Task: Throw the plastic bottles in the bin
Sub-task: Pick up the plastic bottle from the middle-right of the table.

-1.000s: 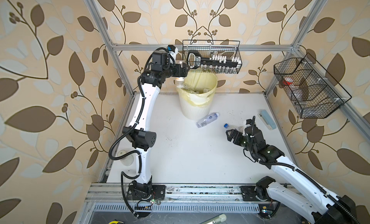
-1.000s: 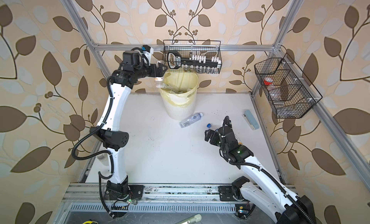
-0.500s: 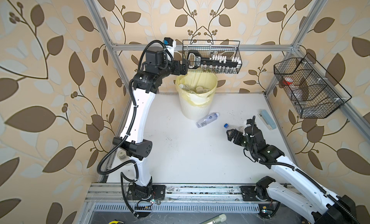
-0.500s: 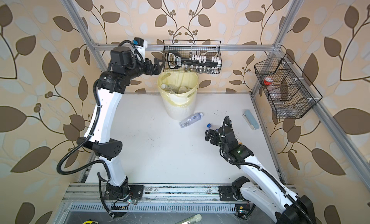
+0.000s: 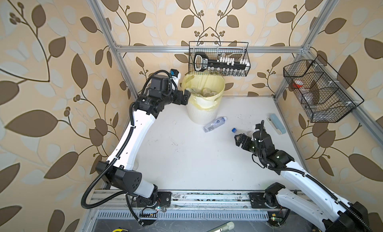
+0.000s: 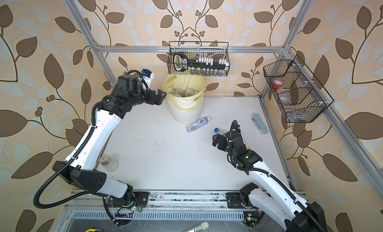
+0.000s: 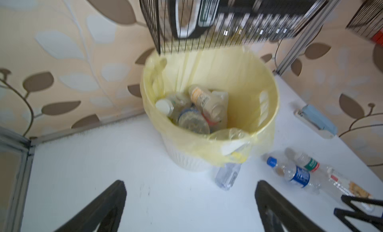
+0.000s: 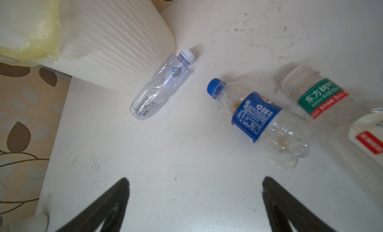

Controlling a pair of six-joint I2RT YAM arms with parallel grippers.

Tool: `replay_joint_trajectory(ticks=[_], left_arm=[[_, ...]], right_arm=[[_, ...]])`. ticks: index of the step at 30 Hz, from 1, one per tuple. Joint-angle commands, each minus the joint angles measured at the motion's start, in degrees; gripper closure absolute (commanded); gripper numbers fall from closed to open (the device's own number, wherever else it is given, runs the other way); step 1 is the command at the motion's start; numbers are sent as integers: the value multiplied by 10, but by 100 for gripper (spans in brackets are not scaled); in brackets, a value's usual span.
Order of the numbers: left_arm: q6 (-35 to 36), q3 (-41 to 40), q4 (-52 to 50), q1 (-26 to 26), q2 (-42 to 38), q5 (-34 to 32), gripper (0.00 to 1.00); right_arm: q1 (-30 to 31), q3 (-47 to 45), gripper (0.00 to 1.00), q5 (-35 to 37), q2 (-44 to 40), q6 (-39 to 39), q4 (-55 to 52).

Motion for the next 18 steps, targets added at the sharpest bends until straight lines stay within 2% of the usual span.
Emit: replay_joint_trajectory(ticks=[1,5,10,18], left_arm=[[22,-48,21,5,-60,-3,1],[56,-119,24,5,-87,2,1],[80,-163,14,5,-97,-25,1],[90,-274,53,5,-138,-1,1]], right_arm=[[-2,31,0,26,2,1,-36],[-4,44,0,36,8,-13,-55],[-11,55,0,29,24,-13,-68],[-24,91,0,45,67,-40,-110]])
